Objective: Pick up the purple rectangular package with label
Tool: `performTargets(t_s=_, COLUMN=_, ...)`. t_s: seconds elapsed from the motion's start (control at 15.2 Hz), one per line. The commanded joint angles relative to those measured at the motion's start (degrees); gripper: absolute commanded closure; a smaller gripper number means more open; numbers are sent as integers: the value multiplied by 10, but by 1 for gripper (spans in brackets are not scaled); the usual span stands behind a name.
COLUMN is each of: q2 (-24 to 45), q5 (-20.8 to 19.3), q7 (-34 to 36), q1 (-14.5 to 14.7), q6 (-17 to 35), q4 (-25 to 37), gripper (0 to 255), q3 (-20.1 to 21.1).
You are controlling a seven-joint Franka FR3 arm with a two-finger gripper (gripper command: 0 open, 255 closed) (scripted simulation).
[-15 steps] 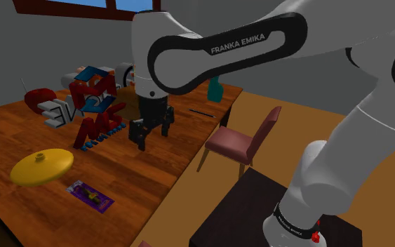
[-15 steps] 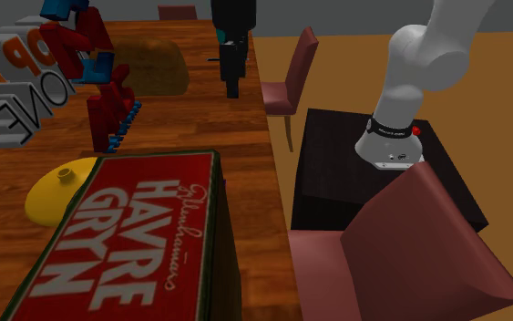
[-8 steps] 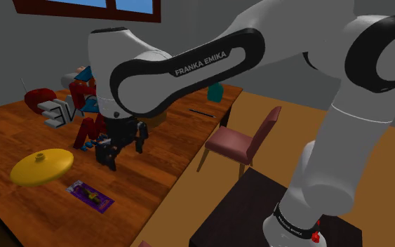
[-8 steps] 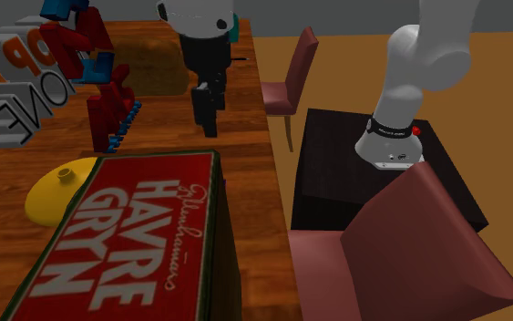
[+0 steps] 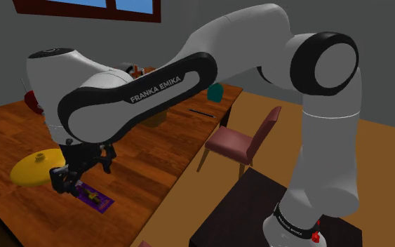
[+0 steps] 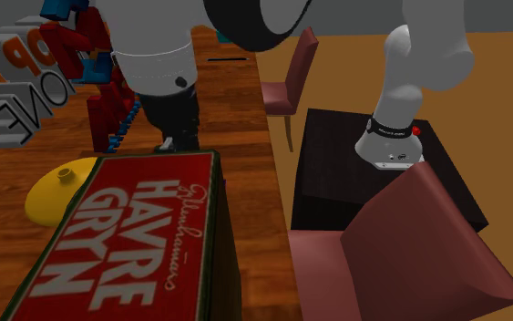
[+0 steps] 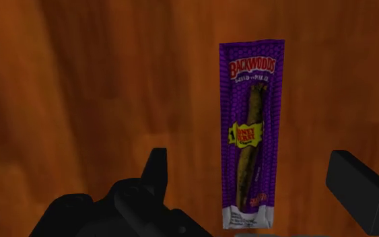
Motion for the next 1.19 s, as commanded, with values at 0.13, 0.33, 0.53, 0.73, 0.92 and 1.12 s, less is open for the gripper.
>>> performTargets(t_s=0.13, q2=29, q5=-15, q7=12, q1=11, q6=23, q4=2, gripper=0, q3=-3)
performTargets(t_s=0.33, q2=38, q5=-21, q7=16, q1=13, q6=42, q4=-9, gripper=0, q3=-6)
performTargets(t_s=0.53, q2=43, q5=-24, q7=18, q1=14, q6=52, q4=-14, gripper=0, q3=-7)
performTargets(t_s=0.73, q2=43, q5=-24, q7=18, q1=14, q6=52, q4=-15, gripper=255, q3=-7)
performTargets(t_s=0.92, q2=43, q5=-25, q7=19, q1=14, q6=53, q4=-15, gripper=255, q3=-7)
performTargets(t_s=1.12, q2=44, q5=-25, q7=19, q1=14, q6=53, q4=-14, gripper=255, q3=-8)
